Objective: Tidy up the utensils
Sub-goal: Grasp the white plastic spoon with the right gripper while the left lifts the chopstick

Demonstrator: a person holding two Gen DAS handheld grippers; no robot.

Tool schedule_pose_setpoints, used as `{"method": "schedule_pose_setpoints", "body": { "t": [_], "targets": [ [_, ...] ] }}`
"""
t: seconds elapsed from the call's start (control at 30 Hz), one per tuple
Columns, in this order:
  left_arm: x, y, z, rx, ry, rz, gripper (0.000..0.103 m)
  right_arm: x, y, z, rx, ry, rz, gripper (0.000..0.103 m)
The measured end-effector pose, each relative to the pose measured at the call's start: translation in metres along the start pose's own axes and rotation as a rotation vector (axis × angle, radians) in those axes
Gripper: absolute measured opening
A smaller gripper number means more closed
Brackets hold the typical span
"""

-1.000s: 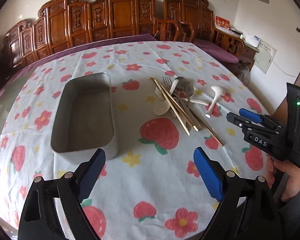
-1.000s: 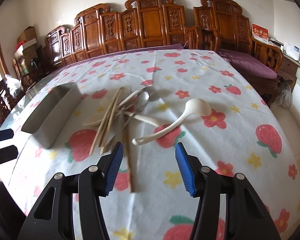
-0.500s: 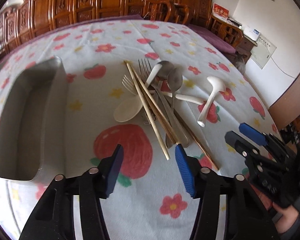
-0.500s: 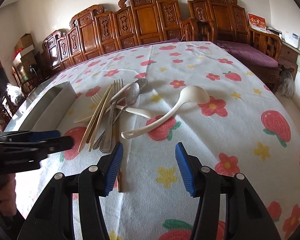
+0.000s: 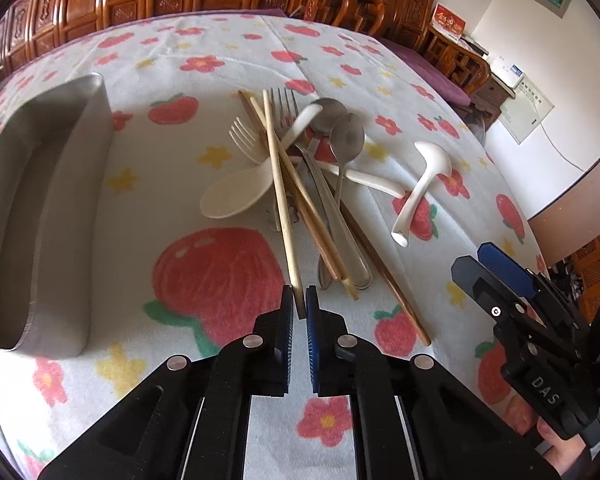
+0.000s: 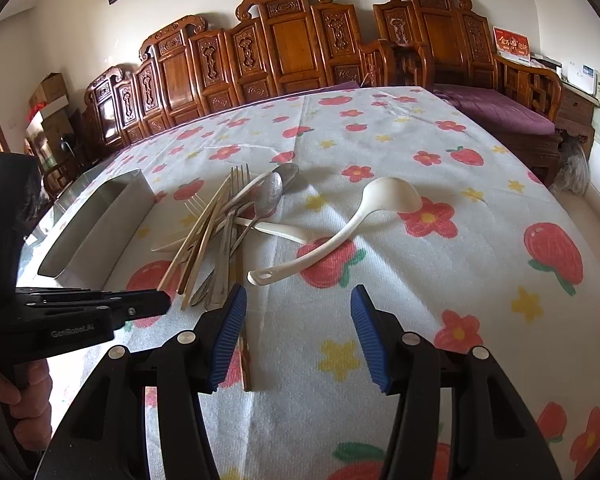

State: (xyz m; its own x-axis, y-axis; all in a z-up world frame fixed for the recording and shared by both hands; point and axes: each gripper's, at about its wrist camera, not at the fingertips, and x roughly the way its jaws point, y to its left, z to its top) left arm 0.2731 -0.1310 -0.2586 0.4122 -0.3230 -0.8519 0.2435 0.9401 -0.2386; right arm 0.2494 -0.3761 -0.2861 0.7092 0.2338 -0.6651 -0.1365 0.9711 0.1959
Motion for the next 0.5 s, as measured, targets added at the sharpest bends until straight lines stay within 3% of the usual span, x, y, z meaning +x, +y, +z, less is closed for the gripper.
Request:
{"method": "schedule_pose_setpoints", "body": {
  "t": [0.5],
  "targets": [
    [-0.062,0.017,-0.013,0.109,-0.153,0.032,0.004,0.01,-0.001,0.013,0.016,0.049,-0.048,0.057]
  ]
}}
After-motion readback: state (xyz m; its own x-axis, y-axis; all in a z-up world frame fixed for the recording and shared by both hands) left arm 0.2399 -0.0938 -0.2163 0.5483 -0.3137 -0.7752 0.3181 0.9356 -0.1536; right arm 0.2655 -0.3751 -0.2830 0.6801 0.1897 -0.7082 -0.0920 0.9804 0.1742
